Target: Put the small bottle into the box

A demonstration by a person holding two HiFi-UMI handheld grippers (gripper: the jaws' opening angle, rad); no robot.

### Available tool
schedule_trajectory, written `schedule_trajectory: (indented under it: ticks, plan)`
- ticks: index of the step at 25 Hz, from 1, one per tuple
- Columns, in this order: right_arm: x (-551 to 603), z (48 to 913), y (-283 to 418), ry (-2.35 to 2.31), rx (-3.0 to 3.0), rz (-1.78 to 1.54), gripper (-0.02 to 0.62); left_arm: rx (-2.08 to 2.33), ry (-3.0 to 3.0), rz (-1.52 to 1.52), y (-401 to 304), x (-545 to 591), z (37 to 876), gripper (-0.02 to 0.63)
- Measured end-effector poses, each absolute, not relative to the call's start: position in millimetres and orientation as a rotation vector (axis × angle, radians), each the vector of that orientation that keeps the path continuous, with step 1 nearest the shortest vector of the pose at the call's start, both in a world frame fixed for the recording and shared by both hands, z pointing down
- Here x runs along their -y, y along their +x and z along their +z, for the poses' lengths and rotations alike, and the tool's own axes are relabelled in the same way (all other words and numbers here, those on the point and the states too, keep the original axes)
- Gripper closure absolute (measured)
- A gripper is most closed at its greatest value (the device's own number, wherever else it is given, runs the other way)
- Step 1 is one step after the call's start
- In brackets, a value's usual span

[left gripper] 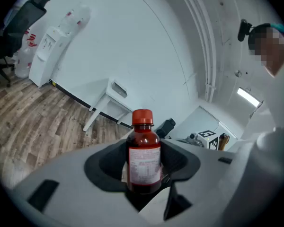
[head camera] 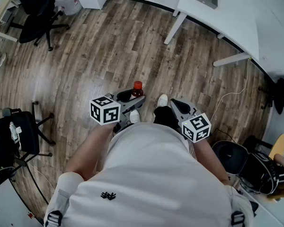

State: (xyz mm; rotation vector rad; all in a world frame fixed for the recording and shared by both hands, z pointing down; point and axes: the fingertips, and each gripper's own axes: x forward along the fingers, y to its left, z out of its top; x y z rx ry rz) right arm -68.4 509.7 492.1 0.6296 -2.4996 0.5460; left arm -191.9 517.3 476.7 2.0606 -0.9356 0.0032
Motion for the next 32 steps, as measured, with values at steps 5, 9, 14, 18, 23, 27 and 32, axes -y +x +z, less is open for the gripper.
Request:
schedule_trajectory:
  ticks: [5,9,14,18,23,27,32]
  plan:
    - [-489.0,493.9,-60.5,0.612,2.515,0.545,0.591,0.939,2.075,0.027,-181.4,-488.1,475.1,0.385]
    - [-446.5,496.7,-49.3,0.642,2.533,0.565,0.591,0.946,2.084,0.057,-172.0,-442.8,471.9,0.384]
    - [-370.1,485.6,-29.4,0.670,2.579,0.595,0.589,0.938,2.112,0.100,-145.0,-369.3,451.0,0.385]
    - [-327.4,483.1,-17.1,0.673,2.602,0.592,0.587,0.942,2.109,0.120,-130.6,-321.4,447.4,0.384]
    - [-280.8,493.2,3.2,0.684,2.598,0.614,0.586,0.927,2.111,0.133,-109.2,-265.4,444.5,0.385]
    - [-253.1,498.6,-1.2,0.713,2.577,0.663,0.586,0.896,2.098,0.122,-110.1,-225.8,439.6,0.384]
    - [-221.9,504.7,-8.6,0.768,2.557,0.704,0.539,0.845,2.081,0.126,-115.0,-183.7,443.7,0.385]
